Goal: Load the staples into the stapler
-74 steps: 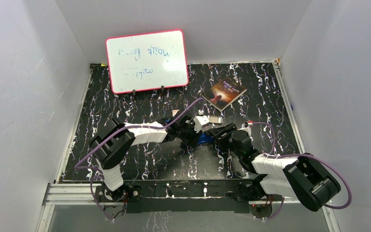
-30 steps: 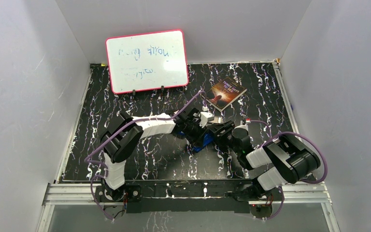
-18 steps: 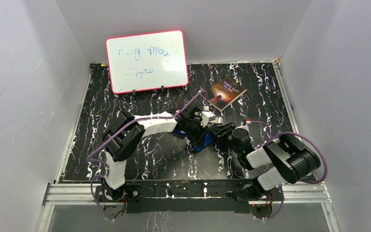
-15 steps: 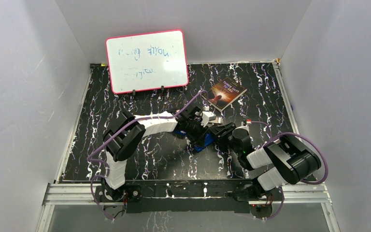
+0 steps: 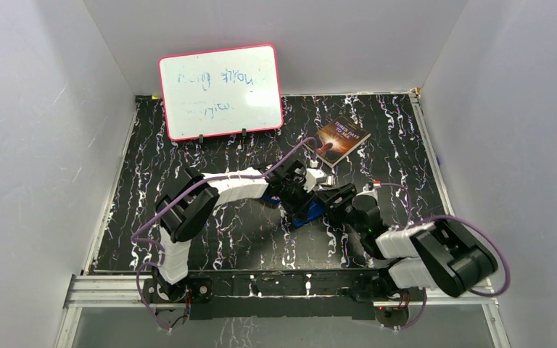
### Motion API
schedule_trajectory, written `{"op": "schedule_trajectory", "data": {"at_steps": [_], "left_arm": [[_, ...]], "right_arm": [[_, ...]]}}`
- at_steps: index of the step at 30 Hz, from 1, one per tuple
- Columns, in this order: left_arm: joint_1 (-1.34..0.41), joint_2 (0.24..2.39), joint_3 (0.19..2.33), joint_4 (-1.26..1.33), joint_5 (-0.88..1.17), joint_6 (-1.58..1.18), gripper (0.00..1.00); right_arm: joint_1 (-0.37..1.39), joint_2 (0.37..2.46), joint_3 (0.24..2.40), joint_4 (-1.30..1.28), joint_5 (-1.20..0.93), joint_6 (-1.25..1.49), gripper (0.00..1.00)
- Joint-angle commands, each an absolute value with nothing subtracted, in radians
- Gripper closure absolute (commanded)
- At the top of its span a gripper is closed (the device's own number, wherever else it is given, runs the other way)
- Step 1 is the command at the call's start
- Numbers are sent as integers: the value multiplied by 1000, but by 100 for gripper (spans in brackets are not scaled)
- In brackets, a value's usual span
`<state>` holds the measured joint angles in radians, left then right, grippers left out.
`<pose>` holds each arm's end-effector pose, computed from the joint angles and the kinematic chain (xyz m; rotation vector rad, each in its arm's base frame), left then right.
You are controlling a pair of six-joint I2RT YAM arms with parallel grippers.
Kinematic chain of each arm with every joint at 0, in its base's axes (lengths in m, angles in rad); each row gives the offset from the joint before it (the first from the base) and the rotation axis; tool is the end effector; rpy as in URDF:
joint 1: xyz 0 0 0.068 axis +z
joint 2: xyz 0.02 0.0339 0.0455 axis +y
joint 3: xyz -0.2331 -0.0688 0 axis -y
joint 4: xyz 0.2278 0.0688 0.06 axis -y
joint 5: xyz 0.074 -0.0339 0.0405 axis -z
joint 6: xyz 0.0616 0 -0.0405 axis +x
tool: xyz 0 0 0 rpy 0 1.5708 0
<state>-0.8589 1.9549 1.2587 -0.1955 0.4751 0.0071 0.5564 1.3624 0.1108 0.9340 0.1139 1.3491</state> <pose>0.2410 -0.3224 0.1294 1.2716 2.2297 -0.9371 0.1979 0.1148 0.1019 0.8772 1.8749 1.1519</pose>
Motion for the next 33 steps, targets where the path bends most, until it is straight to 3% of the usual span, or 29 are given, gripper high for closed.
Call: {"op": "schedule_trajectory", "data": {"at_steps": [1, 9, 14, 16, 19, 20, 22, 29, 33], "left_arm": [[-874, 1978, 1299, -146, 404, 113, 89], [-873, 1991, 1322, -149, 374, 155, 77], [-872, 1999, 1344, -151, 359, 160, 73], [-872, 2001, 1355, -165, 355, 163, 70], [-873, 1953, 1362, -180, 347, 173, 57], [-873, 1931, 1361, -185, 344, 179, 45], [-873, 1874, 1358, -196, 343, 202, 33], [-793, 1671, 1322, -322, 348, 373, 29], [-648, 1531, 1155, -291, 421, 521, 31]], "right_arm": [[584, 1172, 75, 762, 82, 1284, 29], [583, 673, 109, 159, 327, 1214, 20], [583, 563, 145, -67, 400, 1229, 18], [584, 544, 145, -71, 400, 1227, 18], [583, 513, 131, -3, 400, 1190, 18], [583, 506, 131, 20, 400, 1172, 18], [584, 499, 140, 51, 400, 1127, 18], [583, 507, 180, 121, 376, 954, 17], [583, 515, 166, 185, 307, 886, 16]]}}
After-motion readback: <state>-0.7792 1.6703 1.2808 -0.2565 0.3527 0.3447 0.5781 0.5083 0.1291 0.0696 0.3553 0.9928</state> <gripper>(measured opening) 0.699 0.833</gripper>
